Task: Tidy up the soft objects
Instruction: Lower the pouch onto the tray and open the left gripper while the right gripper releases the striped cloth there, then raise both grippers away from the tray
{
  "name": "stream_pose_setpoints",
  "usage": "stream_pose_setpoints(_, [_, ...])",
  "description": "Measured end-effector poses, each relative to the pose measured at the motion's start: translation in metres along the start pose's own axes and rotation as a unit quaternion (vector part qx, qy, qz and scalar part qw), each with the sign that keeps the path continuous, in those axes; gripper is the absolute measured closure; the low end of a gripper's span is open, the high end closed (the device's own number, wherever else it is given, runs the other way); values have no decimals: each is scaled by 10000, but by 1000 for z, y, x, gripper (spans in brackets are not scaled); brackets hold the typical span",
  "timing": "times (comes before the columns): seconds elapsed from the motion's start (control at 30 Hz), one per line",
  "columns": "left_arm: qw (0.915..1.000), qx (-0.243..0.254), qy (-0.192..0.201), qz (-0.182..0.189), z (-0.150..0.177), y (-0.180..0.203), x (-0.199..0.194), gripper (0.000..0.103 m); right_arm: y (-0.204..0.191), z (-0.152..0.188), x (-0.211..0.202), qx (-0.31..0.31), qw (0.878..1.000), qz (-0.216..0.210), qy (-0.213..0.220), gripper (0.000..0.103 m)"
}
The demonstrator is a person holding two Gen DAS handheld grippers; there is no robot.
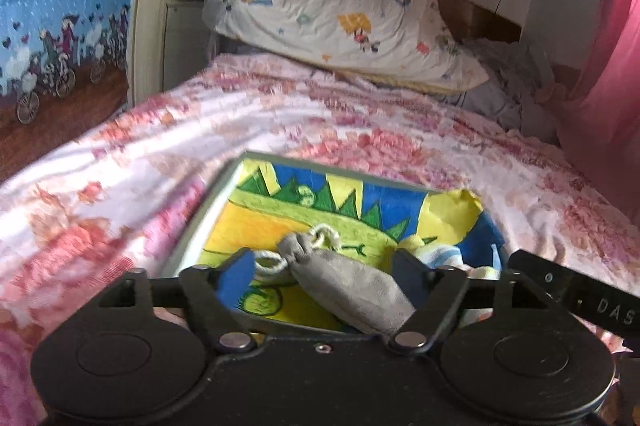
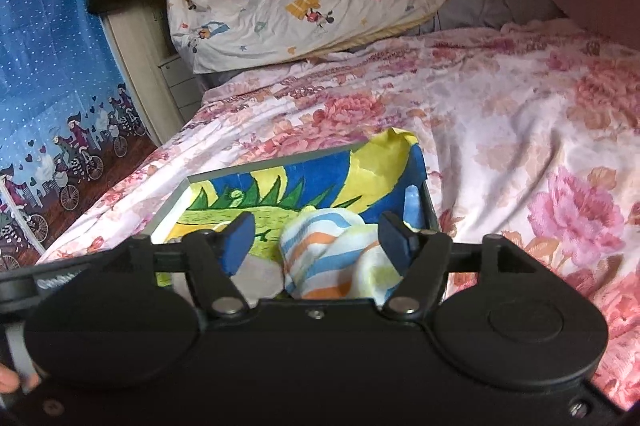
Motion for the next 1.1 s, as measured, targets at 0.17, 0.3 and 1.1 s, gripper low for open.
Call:
stream_pose_setpoints(0.17, [9998, -126, 155, 41, 2, -7, -29, 12, -19, 0, -26, -352, 9993, -20, 153, 25])
stream_pose_setpoints(0.3, [9989, -120, 455, 36, 5, -9, -62, 5, -30, -5, -57, -493, 9982, -70, 329, 11])
stream_pose_setpoints(1.1, [9855, 358, 1649, 191, 50, -6, -223, 1, -47, 21, -240, -823, 9907, -169, 1069, 1])
Point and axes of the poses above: each gripper's, at about its wrist camera, not at the fingertips, and x roughly the way its jaws point, y to its right, z to its underside, the point moved 4 cm from there along x, roughly the way its jaws point, and after that the axes turned 7 degrees about x, right-handed, at the moved point
